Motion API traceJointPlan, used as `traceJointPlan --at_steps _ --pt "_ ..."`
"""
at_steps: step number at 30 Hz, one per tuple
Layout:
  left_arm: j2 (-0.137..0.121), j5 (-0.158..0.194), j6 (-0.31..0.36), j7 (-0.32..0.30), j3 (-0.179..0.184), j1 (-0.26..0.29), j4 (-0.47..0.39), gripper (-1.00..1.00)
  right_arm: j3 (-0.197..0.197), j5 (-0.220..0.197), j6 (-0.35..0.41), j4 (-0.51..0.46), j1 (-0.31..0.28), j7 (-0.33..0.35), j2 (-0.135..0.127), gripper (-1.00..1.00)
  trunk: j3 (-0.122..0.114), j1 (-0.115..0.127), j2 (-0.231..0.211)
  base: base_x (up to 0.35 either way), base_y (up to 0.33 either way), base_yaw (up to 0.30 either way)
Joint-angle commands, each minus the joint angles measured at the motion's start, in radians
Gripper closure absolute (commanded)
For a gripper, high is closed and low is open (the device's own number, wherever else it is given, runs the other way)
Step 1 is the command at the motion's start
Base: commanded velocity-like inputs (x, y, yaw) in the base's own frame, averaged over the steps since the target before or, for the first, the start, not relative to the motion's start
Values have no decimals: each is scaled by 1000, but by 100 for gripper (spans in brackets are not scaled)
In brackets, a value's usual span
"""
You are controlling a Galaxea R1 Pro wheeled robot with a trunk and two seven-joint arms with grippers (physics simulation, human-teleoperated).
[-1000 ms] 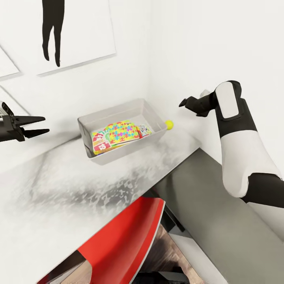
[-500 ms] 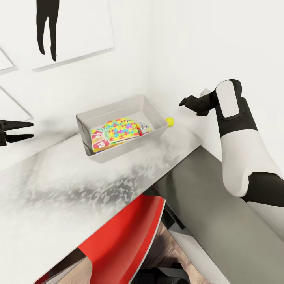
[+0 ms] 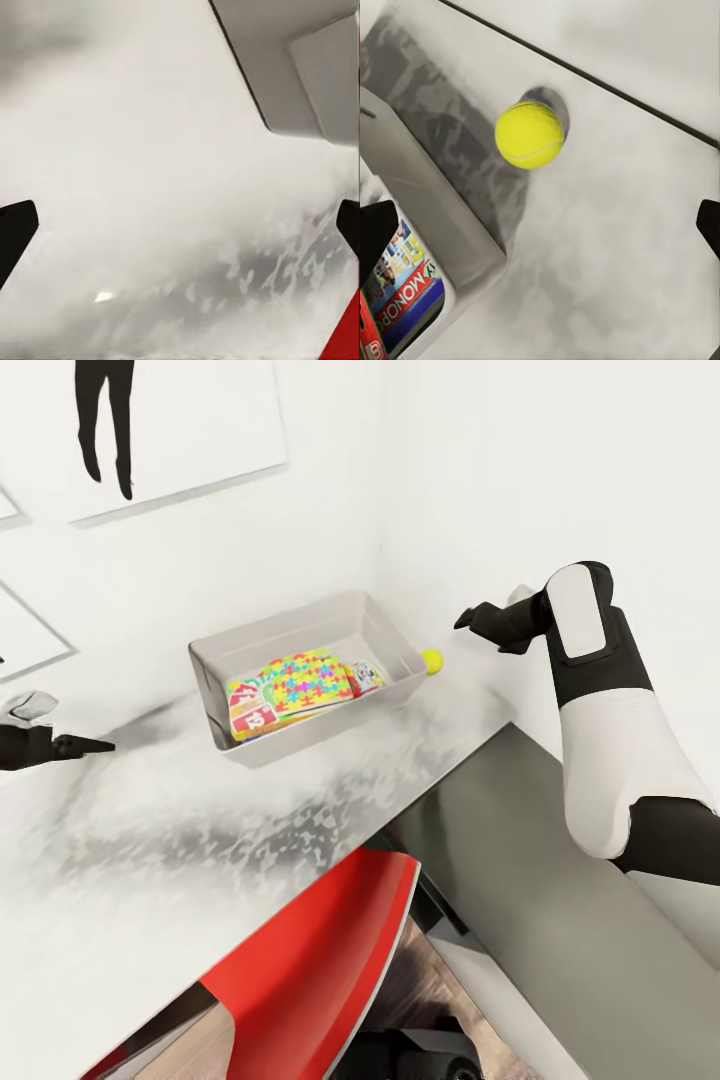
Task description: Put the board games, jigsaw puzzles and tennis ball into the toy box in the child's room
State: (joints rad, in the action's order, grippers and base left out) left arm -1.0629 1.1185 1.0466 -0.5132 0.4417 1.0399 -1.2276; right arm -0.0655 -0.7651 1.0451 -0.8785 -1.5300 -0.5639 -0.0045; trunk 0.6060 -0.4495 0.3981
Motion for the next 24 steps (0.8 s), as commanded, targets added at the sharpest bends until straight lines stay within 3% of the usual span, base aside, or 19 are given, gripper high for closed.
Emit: traceJointPlan --at_steps 1,3,5,10,19,24 --pt "-2 -37 1 -9 3 3 -10 -100 0 -10 2 0 -1 -10 0 -100 3 -1 2 0 0 0" --pt "-6 -81 1 -10 0 3 -42 -100 0 -10 2 0 -1 -10 0 -100 7 -1 2 0 0 0" --pt "-19 -98 1 -13 -2 3 -73 -100 0 -9 2 1 -1 -10 0 -100 10 -1 2 0 0 0" --pt "-90 -98 1 -46 -5 3 -117 -100 1 -8 2 1 -1 -10 0 -100 18 -1 2 0 0 0" --pt "-163 -106 -2 -248 -59 3 -125 -100 1 -7 2 1 0 -9 -1 -100 33 -1 2 0 0 0" --pt "-190 -102 -2 -286 -64 3 -123 -100 1 -6 2 1 0 -9 -2 -100 41 -1 2 0 0 0"
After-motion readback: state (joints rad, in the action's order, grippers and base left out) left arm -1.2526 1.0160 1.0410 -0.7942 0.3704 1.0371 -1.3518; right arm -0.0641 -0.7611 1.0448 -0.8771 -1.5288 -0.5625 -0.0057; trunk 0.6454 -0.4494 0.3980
